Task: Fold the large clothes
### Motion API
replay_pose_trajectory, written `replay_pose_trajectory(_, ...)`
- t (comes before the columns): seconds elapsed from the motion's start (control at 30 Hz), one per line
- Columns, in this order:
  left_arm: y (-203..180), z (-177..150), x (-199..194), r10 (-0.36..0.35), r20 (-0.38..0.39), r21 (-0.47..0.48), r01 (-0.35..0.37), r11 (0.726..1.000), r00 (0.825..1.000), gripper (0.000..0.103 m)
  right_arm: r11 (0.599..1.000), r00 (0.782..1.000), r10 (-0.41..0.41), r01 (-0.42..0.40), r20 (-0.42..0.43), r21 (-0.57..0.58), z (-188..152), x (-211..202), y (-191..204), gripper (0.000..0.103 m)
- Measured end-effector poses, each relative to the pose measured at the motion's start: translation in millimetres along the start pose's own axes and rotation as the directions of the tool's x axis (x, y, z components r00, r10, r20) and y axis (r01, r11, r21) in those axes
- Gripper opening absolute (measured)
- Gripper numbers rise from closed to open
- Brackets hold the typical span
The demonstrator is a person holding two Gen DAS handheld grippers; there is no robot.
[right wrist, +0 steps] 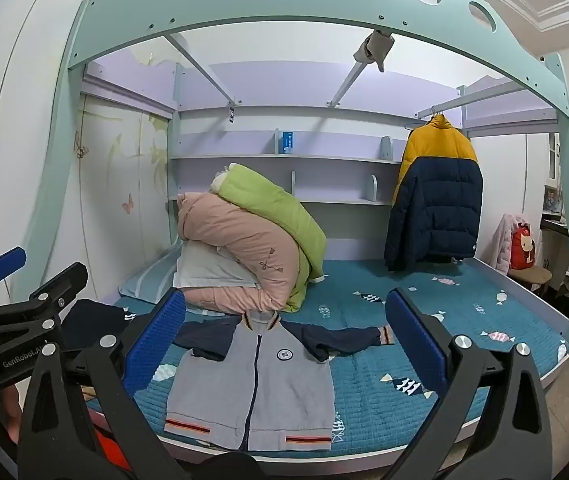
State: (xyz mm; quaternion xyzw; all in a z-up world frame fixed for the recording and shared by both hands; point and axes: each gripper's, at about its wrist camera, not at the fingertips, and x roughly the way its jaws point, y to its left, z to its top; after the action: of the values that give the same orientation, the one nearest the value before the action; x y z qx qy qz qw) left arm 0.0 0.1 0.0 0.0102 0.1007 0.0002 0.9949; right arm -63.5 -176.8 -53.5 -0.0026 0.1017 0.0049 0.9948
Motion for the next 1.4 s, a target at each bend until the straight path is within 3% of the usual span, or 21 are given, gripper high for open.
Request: replay_pose_trajectory(1.4, 3.6, -6.6, 2.5, 0.015, -0.004, 0.004, -0.015, 1.0, 1.0, 0.098, 1.0, 1.0, 0.007, -0.007, 0.01, 0.004, -1.1, -1.0, 5.6, 0.096)
